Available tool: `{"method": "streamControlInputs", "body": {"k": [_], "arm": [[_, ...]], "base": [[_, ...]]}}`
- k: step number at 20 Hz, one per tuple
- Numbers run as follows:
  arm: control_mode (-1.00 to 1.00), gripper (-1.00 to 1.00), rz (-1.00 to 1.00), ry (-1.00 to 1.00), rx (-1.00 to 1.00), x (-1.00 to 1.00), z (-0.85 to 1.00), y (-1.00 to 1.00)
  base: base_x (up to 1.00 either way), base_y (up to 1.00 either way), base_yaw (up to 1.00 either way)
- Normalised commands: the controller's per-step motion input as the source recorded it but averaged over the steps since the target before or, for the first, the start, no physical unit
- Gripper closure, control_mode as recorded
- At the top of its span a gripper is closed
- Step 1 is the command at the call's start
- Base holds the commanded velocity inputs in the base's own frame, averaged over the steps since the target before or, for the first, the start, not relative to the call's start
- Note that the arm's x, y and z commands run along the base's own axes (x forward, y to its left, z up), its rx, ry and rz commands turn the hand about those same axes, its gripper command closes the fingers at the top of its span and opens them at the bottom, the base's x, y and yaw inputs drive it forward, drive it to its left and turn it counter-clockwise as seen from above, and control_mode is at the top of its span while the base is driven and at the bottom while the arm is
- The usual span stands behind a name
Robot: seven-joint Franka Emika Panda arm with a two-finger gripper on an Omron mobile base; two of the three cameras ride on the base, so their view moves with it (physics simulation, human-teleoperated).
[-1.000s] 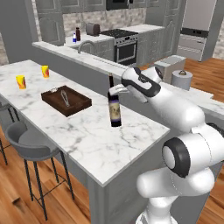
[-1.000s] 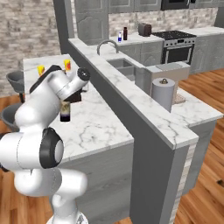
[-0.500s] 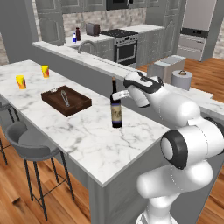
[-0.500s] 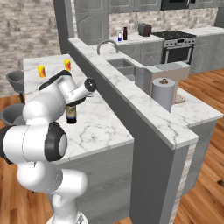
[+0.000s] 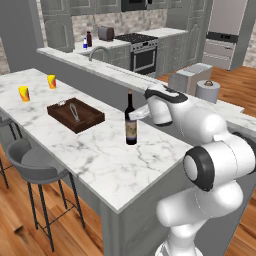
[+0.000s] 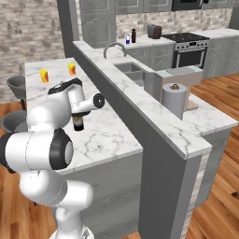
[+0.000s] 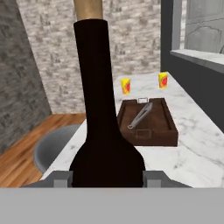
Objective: Place the drinks on the dining counter in a tight cluster.
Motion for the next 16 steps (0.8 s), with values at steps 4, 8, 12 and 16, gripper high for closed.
{"method": "streamControlInputs", "body": {"k": [4, 8, 12, 16], "arm": [[-1.0, 1.0, 0.02, -0.01, -0.03, 0.05, 0.0, -0.08], [-1.0, 1.0, 0.0, 0.0, -0.02, 0.0, 0.0, -0.02], [-1.0, 1.0, -0.02, 0.02, -0.02, 0.0, 0.0, 0.0], [-1.0, 1.0, -0.07, 0.02, -0.02, 0.06, 0.0, -0.03]], "base": [[0.0, 0.0, 0.0], [0.0, 0.0, 0.0], [0.0, 0.0, 0.0], [0.0, 0.0, 0.0]]}}
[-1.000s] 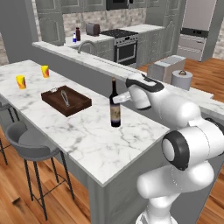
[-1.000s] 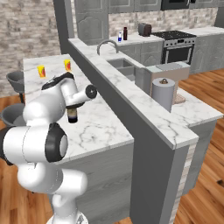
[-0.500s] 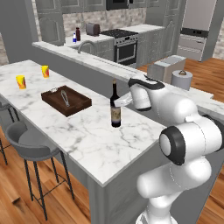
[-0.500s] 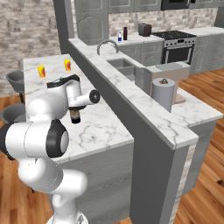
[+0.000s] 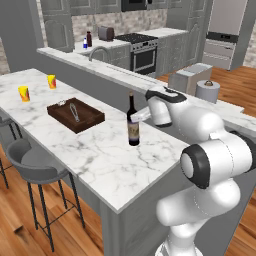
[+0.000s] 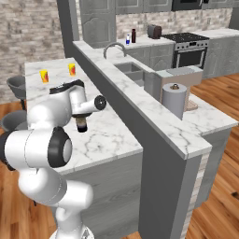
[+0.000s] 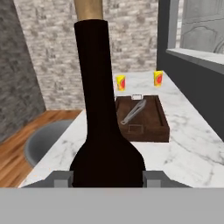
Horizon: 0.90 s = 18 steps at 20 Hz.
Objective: Place the drinks on the dining counter in a tight cluster.
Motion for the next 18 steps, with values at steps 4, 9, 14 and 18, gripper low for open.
{"method": "streamControlInputs", "body": {"k": [4, 9, 14, 18], "arm": [[-1.0, 1.0, -0.09, 0.0, 0.0, 0.02, 0.0, -0.02], [-1.0, 1.0, -0.07, -0.01, 0.0, 0.0, -0.07, 0.0], [-1.0, 1.0, -0.05, -0.05, 0.0, 0.0, -0.35, 0.0], [-1.0, 1.0, -0.04, -0.04, 0.0, 0.0, -0.51, 0.0]], "base": [[0.0, 0.0, 0.0], [0.0, 0.0, 0.0], [0.0, 0.0, 0.0], [0.0, 0.0, 0.0]]}}
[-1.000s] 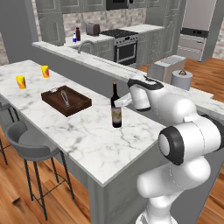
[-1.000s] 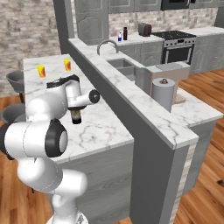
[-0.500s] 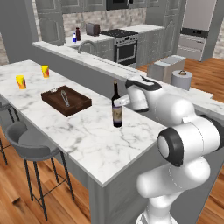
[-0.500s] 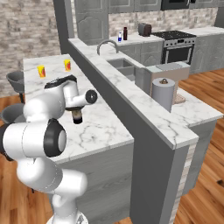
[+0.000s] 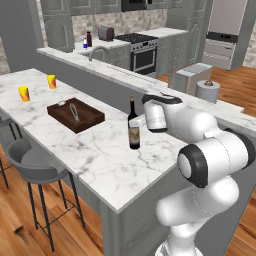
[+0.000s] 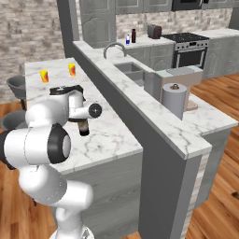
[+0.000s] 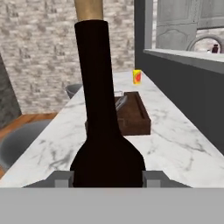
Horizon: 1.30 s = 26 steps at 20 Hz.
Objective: Place the drinks on the dining counter in a tight cluster.
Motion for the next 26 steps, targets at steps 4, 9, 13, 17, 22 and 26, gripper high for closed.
{"method": "streamControlInputs", "body": {"k": [4, 9, 13, 17, 22, 26], "arm": [[-1.0, 1.0, -0.04, -0.04, 0.0, 0.0, -0.5, 0.0], [-1.0, 1.0, -0.02, -0.08, 0.0, 0.0, -0.32, 0.0], [-1.0, 1.0, 0.0, -0.12, 0.0, 0.0, -0.13, 0.0], [-1.0, 1.0, 0.0, -0.14, 0.0, 0.0, -0.01, 0.0], [-1.0, 1.0, 0.0, -0.06, 0.03, 0.0, -0.07, -0.08], [-1.0, 1.0, 0.0, 0.0, 0.05, 0.05, -0.1, -0.21]], "base": [[0.0, 0.0, 0.0], [0.0, 0.0, 0.0], [0.0, 0.0, 0.0], [0.0, 0.0, 0.0], [0.0, 0.0, 0.0], [0.0, 0.0, 0.0]]}}
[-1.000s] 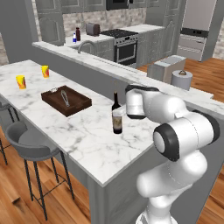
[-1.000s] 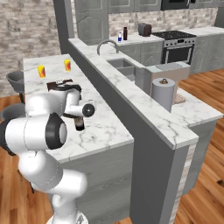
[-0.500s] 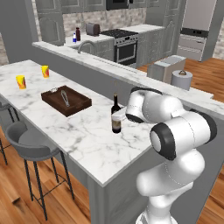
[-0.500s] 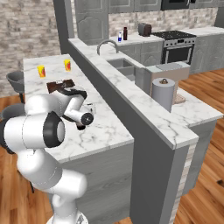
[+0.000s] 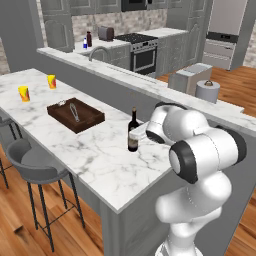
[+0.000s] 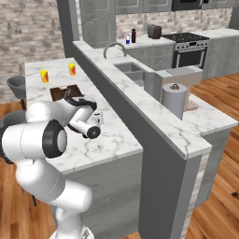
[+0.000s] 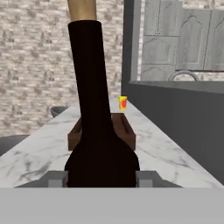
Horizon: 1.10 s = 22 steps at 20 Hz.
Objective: Place the drinks on the dining counter in a tight cluster.
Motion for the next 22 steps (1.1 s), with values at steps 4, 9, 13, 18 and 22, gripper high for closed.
{"method": "streamControlInputs", "body": {"k": [4, 9, 13, 18, 22], "arm": [[-1.0, 1.0, 0.0, 0.02, 0.03, 0.12, -0.01, -0.21], [-1.0, 1.0, 0.0, 0.0, 0.01, 0.07, 0.0, -0.08], [-1.0, 1.0, 0.0, -0.01, 0.0, 0.0, 0.0, -0.01], [-1.0, 1.0, 0.0, -0.04, 0.0, 0.0, 0.0, 0.0], [-1.0, 1.0, 0.0, -0.05, 0.01, 0.0, 0.0, 0.0]], "base": [[0.0, 0.0, 0.0], [0.0, 0.0, 0.0], [0.0, 0.0, 0.0], [0.0, 0.0, 0.0], [0.0, 0.0, 0.0]]}}
